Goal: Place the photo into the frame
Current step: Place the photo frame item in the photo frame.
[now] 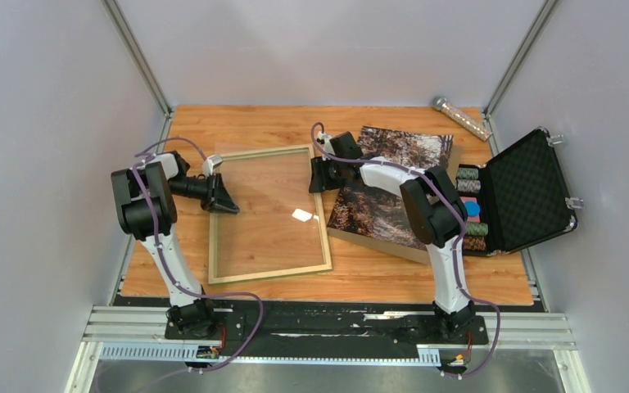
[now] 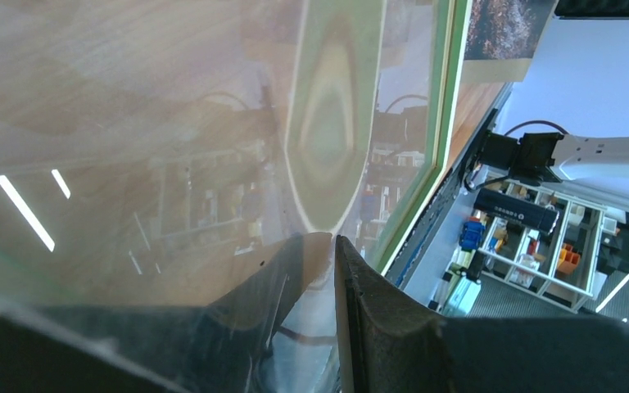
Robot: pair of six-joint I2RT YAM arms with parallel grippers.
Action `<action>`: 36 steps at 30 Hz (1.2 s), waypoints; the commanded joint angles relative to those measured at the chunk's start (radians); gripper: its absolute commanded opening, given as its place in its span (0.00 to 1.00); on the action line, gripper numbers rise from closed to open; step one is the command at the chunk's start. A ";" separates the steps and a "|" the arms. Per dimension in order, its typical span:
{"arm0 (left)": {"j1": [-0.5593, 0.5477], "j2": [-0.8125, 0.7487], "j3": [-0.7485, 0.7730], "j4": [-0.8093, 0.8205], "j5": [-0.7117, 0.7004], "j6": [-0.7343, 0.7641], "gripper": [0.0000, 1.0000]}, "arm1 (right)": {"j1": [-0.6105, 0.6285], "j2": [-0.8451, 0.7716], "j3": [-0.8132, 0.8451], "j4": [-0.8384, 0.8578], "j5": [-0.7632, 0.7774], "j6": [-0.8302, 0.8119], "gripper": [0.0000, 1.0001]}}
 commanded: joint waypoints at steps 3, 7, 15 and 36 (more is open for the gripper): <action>-0.008 -0.009 -0.010 0.031 -0.004 -0.021 0.30 | 0.009 0.030 0.026 0.008 -0.013 0.009 0.48; -0.008 -0.011 -0.014 0.042 -0.014 -0.032 0.30 | 0.009 0.032 0.027 0.003 0.005 0.007 0.51; -0.010 -0.013 -0.020 0.052 -0.023 -0.042 0.30 | 0.009 0.026 0.035 -0.010 0.057 -0.005 0.57; -0.009 -0.006 -0.021 0.070 -0.039 -0.053 0.29 | 0.007 -0.028 0.062 -0.024 0.127 -0.045 0.66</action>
